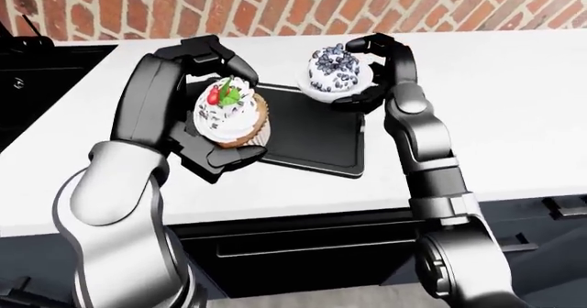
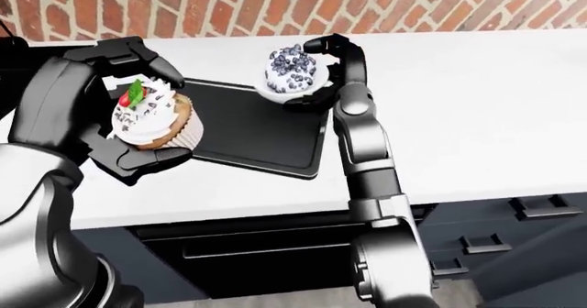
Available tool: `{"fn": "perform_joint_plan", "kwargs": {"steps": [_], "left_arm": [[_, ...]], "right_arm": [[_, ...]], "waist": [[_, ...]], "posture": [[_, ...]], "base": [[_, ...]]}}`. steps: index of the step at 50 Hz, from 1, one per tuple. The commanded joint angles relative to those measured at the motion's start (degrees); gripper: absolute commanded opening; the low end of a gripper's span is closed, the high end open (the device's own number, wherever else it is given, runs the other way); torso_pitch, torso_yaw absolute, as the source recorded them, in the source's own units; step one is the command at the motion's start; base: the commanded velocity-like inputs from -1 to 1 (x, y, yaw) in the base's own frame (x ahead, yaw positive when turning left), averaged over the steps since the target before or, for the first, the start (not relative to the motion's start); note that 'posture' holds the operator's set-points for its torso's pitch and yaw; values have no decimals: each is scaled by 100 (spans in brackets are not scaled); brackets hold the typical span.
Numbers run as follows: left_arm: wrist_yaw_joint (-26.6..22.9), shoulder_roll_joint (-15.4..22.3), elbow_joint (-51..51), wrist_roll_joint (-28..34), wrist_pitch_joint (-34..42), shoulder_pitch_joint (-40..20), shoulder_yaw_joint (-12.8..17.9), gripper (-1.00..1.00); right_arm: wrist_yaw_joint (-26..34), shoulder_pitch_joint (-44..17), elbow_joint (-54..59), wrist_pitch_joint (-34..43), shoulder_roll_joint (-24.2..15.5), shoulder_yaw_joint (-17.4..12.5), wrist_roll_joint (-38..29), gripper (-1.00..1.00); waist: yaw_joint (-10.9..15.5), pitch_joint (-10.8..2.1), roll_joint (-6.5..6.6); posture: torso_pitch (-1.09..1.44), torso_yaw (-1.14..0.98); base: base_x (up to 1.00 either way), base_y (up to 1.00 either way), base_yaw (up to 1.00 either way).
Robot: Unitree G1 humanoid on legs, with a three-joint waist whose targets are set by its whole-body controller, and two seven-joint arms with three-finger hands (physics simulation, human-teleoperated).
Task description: Pick up the bowl with donut and place it on the tray. Pick up the cupcake and place it on the tray.
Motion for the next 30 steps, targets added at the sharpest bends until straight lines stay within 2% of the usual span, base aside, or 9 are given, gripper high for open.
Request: {"fn": "perform_joint_plan", "kwargs": {"steps": [1,13,30], "left_arm": [[62,38,-95,18,-140,-126,55,-100],[144,25,-185,-66,-153,4,49,-100],[202,67,-192,-163,-154,24,76,-100]], "right_arm": [[49,-275,-272,-329,-2,10,-17,-100],[-169,-292,339,-1028,433,189,-393,-100],[-274,-412,1163,-1531,544,270,-706,-100]], "waist": [[17,-188,-17],[3,-199,-16],[11,-229,6]], "posture": [[0,0],[0,0],[0,0]], "base": [[0,0,0],[0,0,0],[0,0,0]]}}
